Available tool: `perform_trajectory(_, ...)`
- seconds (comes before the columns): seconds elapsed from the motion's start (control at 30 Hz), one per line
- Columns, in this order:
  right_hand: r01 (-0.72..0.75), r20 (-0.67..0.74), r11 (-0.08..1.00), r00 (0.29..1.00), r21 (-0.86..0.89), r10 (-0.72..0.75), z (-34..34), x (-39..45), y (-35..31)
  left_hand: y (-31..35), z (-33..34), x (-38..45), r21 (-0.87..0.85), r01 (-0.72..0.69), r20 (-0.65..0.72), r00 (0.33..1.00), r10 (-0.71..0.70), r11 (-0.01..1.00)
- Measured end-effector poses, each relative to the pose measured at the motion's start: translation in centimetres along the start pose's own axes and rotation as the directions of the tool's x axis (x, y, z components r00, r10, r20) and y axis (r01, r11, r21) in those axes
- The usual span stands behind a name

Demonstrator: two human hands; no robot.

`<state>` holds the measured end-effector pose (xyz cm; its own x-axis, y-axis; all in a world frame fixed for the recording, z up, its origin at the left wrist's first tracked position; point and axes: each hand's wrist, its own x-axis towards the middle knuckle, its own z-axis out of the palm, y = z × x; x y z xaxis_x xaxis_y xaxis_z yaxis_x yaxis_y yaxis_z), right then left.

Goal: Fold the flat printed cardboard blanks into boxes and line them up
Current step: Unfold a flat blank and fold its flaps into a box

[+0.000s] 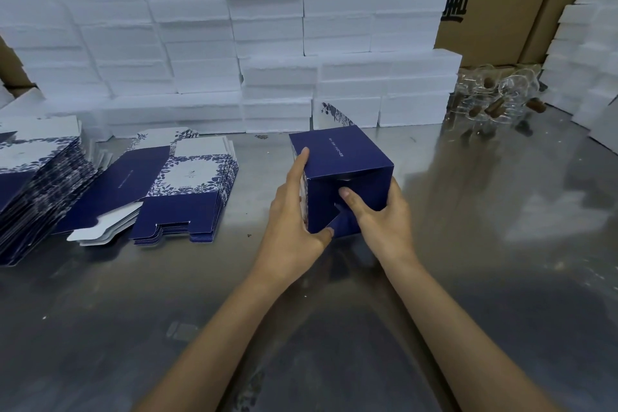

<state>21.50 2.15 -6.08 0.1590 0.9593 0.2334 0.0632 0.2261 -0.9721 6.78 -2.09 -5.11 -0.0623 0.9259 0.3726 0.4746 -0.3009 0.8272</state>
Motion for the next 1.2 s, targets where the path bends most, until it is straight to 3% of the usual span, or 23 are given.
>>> perform_trajectory(0.13,-0.022,0.084,0.999,0.996,0.030,0.020,-0.5,0.1,-0.3,0.3,0.0,0.0,-0.073,0.018,0.019,1.000,-0.017,0.997)
perform_trajectory(0.37,-0.127,0.236,0.977,0.968,0.174,0.084,-1.0,0.0,-2.1,1.7,-0.8,0.5,-0.439,0.186,0.015,0.980,-0.199,0.879)
perform_trajectory(0.53,-0.195,0.283,0.964,0.949,0.182,0.139,-1.3,0.3,-2.2,1.7,-1.3,0.6,-0.507,0.184,0.014,0.979,-0.206,0.842)
perform_trajectory(0.73,0.001,0.241,1.000,0.971,-0.028,0.006,-1.4,0.3,-1.4,1.3,-1.4,1.0,-0.549,0.241,0.012,0.960,-0.281,0.800)
perform_trajectory(0.9,-0.013,0.260,0.998,0.966,0.063,-0.004,-1.7,0.8,-1.2,1.5,-2.2,0.7,-0.645,0.398,0.164,0.906,-0.390,0.652)
perform_trajectory(1.0,-0.047,0.274,0.985,0.962,0.164,0.000,-2.1,1.1,-1.7,1.5,-3.4,0.9,-0.651,0.375,0.199,0.923,-0.329,0.659)
perform_trajectory(1.07,-0.065,0.262,0.972,0.965,0.226,0.004,-2.2,1.2,-1.9,1.2,-3.9,1.3,-0.680,0.329,0.136,0.935,-0.328,0.655)
perform_trajectory(1.2,-0.028,0.192,0.986,0.981,0.165,-0.004,-1.9,0.9,-2.2,0.8,-4.5,1.9,-0.634,0.254,0.065,0.959,-0.277,0.731)
